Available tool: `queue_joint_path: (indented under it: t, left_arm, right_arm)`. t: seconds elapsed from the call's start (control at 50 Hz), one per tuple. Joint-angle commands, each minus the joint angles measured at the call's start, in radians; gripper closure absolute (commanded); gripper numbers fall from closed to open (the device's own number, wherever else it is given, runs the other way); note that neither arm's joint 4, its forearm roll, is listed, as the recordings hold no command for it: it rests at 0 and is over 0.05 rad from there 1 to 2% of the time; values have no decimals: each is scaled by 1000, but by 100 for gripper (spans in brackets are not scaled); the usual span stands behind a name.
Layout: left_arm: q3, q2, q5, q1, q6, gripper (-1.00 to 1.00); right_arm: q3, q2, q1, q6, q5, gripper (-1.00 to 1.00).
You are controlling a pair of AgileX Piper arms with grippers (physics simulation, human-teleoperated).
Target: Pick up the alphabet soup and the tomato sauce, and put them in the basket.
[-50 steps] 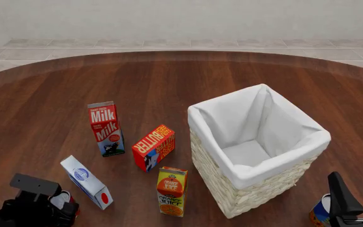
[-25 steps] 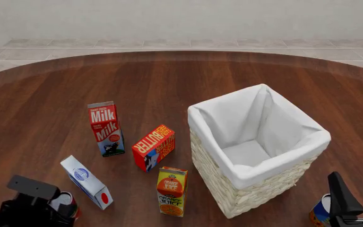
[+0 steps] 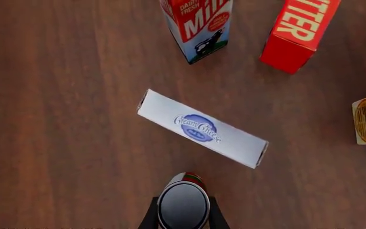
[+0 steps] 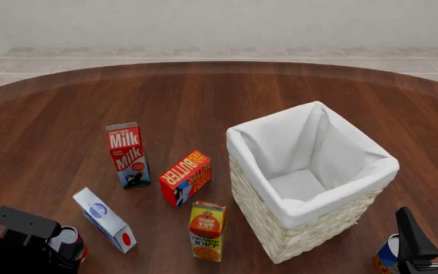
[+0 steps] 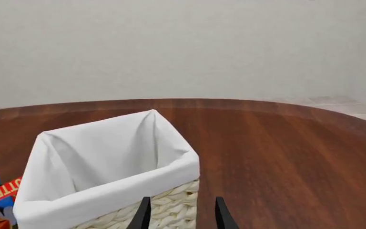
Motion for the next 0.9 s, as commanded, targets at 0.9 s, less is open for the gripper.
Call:
queue_joint_path:
  t: [0.9]
  left_arm:
    - [-233,-259,364,28,32,100]
  right_arm:
    - [4,-2,11,-13,2,-100]
